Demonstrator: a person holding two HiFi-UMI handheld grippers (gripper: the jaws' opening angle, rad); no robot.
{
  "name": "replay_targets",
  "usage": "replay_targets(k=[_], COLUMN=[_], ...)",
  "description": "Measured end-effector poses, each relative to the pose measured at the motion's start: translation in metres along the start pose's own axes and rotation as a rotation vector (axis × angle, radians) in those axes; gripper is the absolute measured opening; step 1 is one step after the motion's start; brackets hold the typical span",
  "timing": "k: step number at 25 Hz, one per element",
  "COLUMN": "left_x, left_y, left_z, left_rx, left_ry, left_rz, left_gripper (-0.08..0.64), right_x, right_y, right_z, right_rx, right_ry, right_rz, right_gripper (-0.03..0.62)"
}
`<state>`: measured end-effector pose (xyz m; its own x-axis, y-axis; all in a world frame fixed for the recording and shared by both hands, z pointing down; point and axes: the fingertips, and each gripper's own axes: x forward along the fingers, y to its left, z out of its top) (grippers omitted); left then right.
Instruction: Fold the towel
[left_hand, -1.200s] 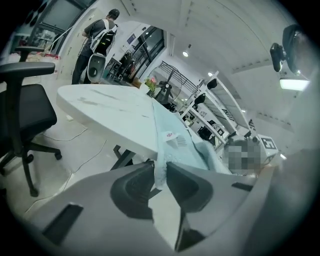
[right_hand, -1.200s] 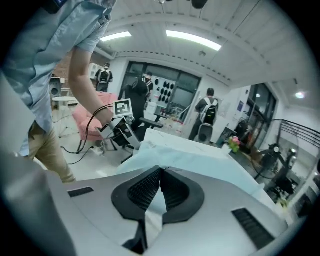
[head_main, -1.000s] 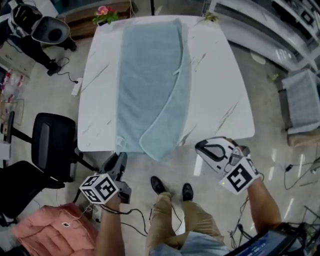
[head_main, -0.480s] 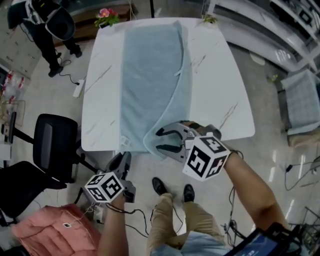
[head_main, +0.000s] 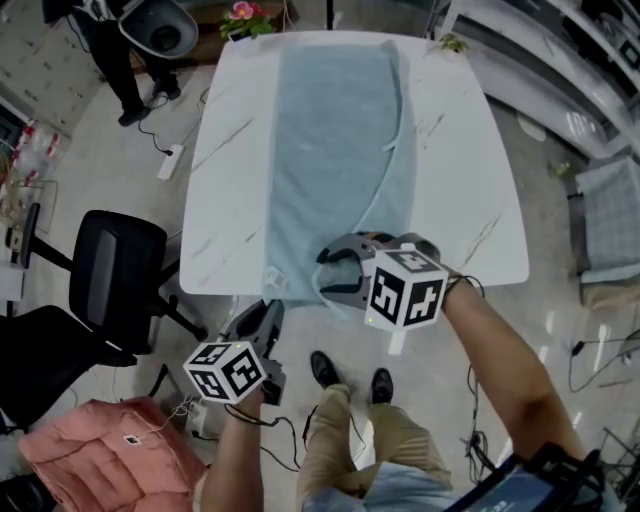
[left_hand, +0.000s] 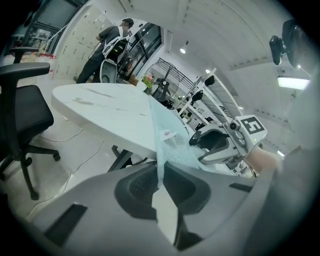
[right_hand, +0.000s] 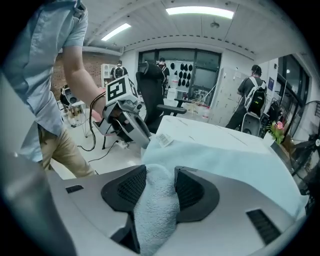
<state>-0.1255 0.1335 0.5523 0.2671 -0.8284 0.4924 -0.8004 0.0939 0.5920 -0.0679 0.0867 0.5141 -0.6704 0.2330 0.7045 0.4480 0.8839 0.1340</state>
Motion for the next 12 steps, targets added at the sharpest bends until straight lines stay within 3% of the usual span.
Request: replay_targets(k=[2, 5, 8, 12], left_x=[0.001, 0.001, 0.001, 0.001], left_y=[0.000, 0.001, 0.002, 0.004], left_z=[0.001, 0.001, 0.000, 0.000], left_rx=[-0.002, -0.006, -0.008, 0.004], left_ry=[0.003, 0.007, 0.013, 0.024], left_rz=[-0.002, -0.005, -0.004, 0.004], left_gripper=[0.035, 0.035, 0.035, 0.035], right_x=[0.001, -0.005, -0.033, -0.097], right_y=[0.001, 0.002, -0.004, -0.005], right_z=[0.000, 0.003, 0.007, -0.009], right_rx=[-0.009, -0.050, -0.047, 0.013], right_ry=[0.000, -0.017, -0.081, -0.144], right_rz=[0.021, -0.015, -0.131, -0.362], right_gripper=[0.176, 0.048, 0.035, 0.034])
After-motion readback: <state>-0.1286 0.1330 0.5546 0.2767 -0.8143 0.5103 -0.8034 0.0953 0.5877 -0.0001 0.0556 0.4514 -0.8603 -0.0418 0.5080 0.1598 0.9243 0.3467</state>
